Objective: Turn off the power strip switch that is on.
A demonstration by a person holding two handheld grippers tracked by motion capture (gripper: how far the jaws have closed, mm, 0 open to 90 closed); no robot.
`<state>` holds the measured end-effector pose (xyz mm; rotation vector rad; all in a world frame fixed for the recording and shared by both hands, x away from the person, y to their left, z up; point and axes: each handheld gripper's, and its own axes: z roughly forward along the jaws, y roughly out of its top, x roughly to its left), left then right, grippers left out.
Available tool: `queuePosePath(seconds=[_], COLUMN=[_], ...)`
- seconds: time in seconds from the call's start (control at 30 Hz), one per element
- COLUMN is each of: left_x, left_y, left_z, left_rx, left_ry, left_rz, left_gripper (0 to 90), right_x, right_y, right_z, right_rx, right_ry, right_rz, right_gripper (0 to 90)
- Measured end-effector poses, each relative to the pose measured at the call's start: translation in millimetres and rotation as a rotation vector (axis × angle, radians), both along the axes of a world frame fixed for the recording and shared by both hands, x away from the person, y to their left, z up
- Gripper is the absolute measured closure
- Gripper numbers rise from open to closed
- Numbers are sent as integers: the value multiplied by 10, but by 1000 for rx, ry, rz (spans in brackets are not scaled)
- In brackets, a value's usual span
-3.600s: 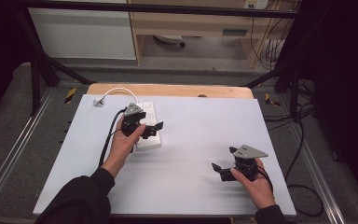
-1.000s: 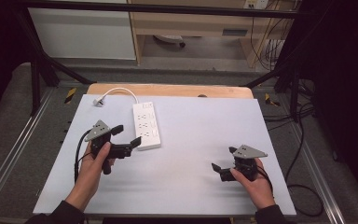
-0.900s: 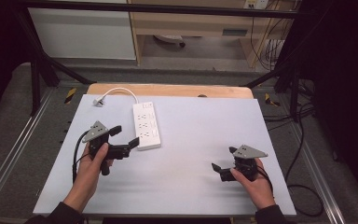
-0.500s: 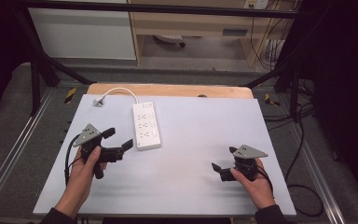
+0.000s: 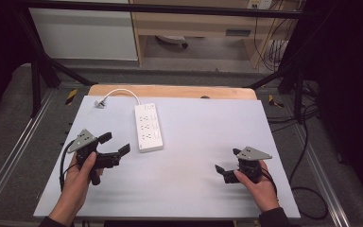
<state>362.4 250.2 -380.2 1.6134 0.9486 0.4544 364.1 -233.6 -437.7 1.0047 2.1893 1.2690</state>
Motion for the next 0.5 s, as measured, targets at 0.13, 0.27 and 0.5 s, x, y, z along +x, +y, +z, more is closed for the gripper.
queuePosePath(seconds=[0.13, 0.27, 0.5], left_x=[-37, -67, -114], left_y=[36, 68, 107], left_z=[-52, -104, -181], left_rx=[12, 28, 54], left_ry=[15, 22, 54], left_rz=[10, 17, 45], left_gripper=[67, 69, 73], right_x=[-3, 0, 2], right_y=[2, 0, 0], right_z=[1, 1, -1], right_rx=[0, 0, -1], right_ry=[0, 0, 0], right_rz=[1, -1, -1], right_gripper=[44, 44, 44])
